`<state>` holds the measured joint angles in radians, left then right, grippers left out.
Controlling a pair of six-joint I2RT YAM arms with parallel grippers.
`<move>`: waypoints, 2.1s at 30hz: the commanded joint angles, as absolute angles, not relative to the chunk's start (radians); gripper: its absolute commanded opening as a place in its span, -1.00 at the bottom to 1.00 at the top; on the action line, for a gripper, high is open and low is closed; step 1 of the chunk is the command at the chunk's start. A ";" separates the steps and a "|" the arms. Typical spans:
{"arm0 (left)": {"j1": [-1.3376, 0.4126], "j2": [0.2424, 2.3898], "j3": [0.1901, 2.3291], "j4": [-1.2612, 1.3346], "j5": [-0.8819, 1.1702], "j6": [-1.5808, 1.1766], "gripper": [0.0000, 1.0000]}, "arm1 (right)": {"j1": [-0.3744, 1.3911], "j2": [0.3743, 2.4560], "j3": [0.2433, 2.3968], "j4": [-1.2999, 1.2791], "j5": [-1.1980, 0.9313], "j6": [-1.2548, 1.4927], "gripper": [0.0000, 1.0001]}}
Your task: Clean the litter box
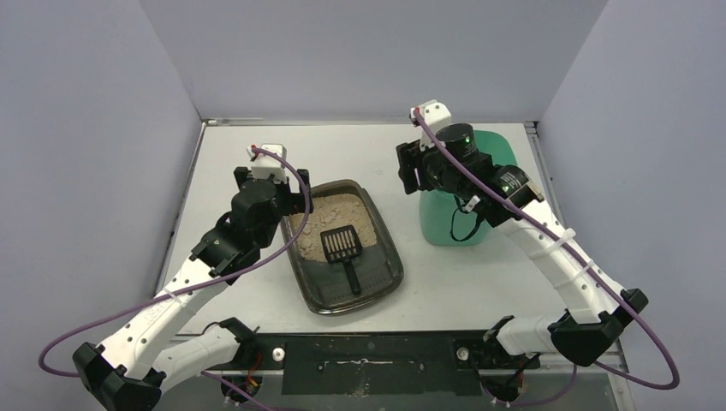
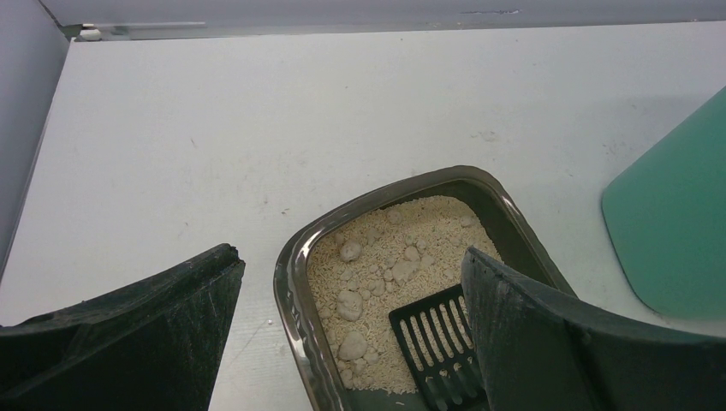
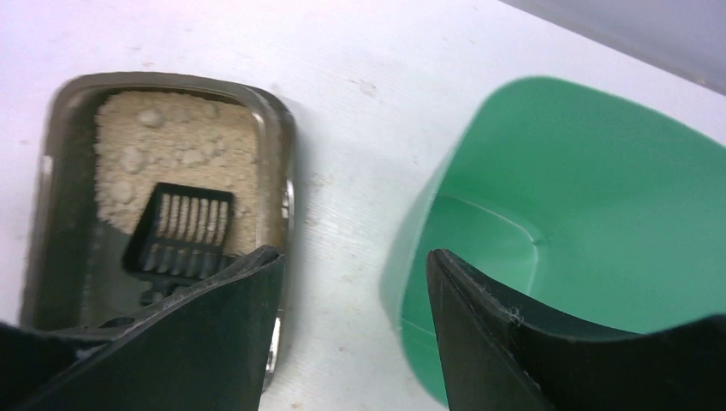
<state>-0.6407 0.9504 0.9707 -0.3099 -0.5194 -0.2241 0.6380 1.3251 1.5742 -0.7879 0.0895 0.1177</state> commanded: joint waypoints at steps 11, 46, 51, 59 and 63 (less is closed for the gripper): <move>-0.655 0.951 0.990 -0.312 -0.586 -0.242 0.95 | 0.979 1.382 1.482 -0.723 0.149 0.264 0.35; -0.666 0.791 0.922 -0.399 -0.763 -0.289 0.95 | 1.134 1.665 1.196 -0.458 0.204 0.703 0.23; -0.667 0.793 0.922 -0.400 -0.765 -0.284 0.95 | 1.135 1.717 1.220 -0.450 0.204 0.701 0.18; -0.669 0.792 0.920 -0.396 -0.767 -0.278 0.95 | 1.134 1.758 1.233 -0.443 0.207 0.693 0.04; -0.668 0.793 0.918 -0.394 -0.767 -0.275 0.95 | 1.132 1.763 1.234 -0.436 0.207 0.691 -0.04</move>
<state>-0.6624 0.8013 0.9241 -0.4225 -0.7521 -0.2836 1.1275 1.7653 1.1912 -0.4709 0.1780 0.6907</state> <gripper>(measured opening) 0.973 0.497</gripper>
